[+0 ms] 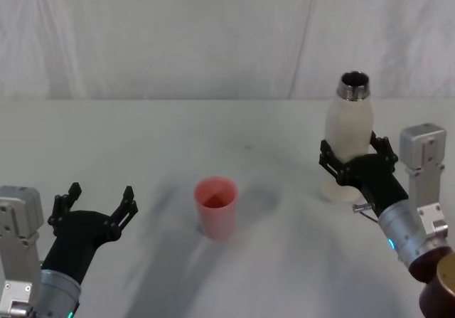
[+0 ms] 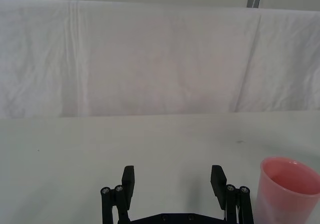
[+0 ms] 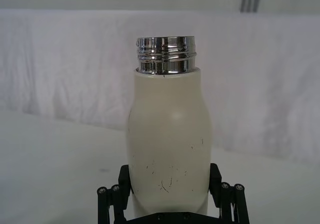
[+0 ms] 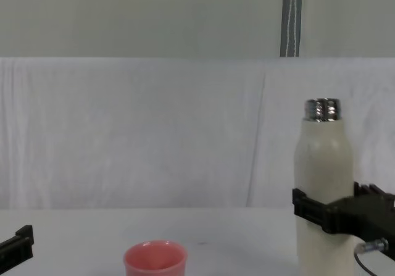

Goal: Grasp the thermos with one hand and pour water into the cup lid.

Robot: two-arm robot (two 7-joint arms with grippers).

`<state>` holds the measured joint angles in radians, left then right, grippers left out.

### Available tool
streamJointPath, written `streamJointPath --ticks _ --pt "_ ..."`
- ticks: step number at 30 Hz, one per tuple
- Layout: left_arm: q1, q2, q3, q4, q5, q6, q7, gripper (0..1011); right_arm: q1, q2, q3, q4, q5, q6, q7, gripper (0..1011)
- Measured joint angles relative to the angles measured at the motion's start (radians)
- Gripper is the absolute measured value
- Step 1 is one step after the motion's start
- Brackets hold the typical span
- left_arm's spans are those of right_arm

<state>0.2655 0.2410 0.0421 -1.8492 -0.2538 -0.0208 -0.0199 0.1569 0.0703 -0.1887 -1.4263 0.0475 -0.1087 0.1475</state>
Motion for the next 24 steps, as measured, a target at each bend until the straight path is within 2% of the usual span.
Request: streamJointPath --ticks 11,18,24 --pt "0.0 0.0 0.0 0.0 0.0 0.0 0.0 1001 0.059 0.038 -0.043 0.004 -0.061 -0.005 0.027 950" --pt "0.0 0.0 0.0 0.0 0.0 0.0 0.0 1001 0.097 0.084 -0.079 -0.004 -0.131 -0.013 0.041 950" --pt "0.0 0.0 0.0 0.0 0.0 0.0 0.0 1001 0.108 0.133 -0.113 -0.042 -0.219 -0.019 0.042 950"
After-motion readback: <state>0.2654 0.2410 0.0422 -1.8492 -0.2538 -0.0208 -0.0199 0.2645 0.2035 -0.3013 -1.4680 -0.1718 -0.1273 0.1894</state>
